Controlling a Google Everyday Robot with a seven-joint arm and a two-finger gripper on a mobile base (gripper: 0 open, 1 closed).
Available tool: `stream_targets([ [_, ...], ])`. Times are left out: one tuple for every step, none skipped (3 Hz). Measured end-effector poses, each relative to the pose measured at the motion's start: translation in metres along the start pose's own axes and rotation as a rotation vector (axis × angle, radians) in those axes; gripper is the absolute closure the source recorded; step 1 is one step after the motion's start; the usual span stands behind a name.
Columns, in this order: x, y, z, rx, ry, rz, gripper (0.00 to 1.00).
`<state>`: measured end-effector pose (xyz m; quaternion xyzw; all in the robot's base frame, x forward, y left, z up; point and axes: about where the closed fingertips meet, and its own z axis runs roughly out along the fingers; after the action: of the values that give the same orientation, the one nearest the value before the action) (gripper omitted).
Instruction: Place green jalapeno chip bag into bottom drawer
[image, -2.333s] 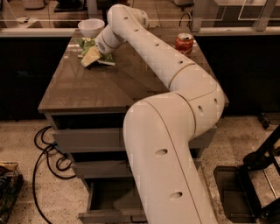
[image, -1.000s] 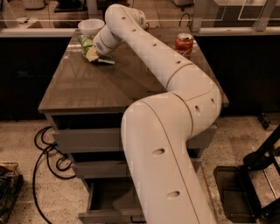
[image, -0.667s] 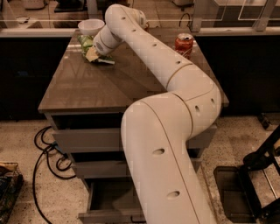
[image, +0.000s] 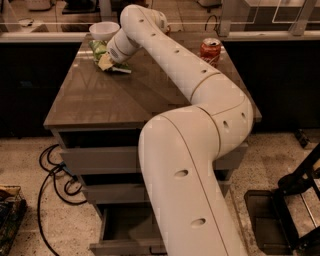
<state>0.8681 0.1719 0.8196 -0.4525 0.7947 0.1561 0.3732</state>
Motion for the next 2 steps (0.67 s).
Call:
stream_targets([
  [0.0001,0.0001,-0.0009,0.001,0.0,0.0,1.0],
  [-0.0014,0.0003,-0.0023,0.004,0.001,-0.004,1.0],
])
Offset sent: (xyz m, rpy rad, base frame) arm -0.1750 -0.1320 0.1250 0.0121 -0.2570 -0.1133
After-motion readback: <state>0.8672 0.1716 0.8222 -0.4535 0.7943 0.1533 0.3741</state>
